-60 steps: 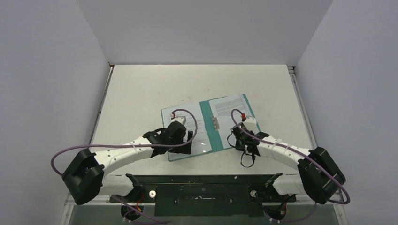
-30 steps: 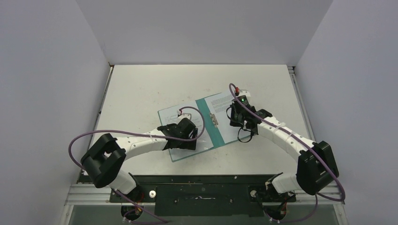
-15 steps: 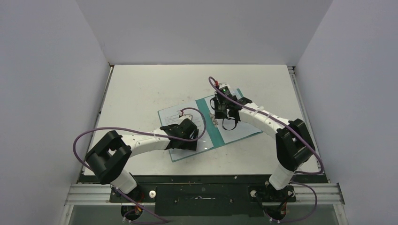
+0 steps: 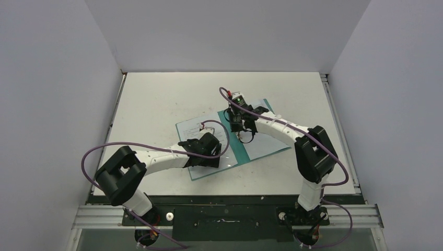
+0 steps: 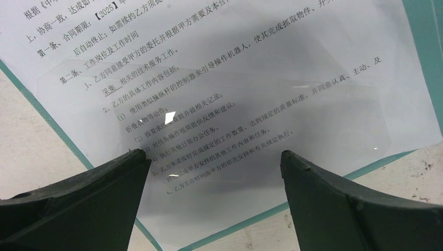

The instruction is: Put the files into the folder

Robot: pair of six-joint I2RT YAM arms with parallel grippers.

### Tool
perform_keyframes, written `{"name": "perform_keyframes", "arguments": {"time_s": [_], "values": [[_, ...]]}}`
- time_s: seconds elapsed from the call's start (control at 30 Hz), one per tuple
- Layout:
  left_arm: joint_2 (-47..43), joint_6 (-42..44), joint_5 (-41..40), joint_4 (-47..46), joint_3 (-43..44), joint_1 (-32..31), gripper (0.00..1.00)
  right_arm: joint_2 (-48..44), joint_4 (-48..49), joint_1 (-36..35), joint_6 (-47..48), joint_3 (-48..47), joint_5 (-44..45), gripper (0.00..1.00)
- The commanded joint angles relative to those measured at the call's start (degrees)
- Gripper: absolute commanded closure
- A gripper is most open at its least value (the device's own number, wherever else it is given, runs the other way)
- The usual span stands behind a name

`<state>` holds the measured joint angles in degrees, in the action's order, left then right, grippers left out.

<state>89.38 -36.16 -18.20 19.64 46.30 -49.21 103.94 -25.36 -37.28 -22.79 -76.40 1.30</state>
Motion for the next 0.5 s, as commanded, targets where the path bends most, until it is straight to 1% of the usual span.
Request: {"name": "perform_keyframes", "arguments": {"time_s": [0.0,0.17,0.47], "values": [[0.95,-1.05,2.96,-0.91,-1.92,-0.27,0.0,0.9,-0.1,-0.5,1.92,-2.14,2.35,0.83],[0.99,-1.03,2.93,-0.75,-1.66,-0.21,0.0,1.46,-0.75,-1.1,2.95,-2.15,3.09,0.86],[0.87,-1.23,2.68,-0.39,-1.39,-0.17,0.0,1.87,-2.22,-2.68,4.41,-1.47,6.21,0.87]]}}
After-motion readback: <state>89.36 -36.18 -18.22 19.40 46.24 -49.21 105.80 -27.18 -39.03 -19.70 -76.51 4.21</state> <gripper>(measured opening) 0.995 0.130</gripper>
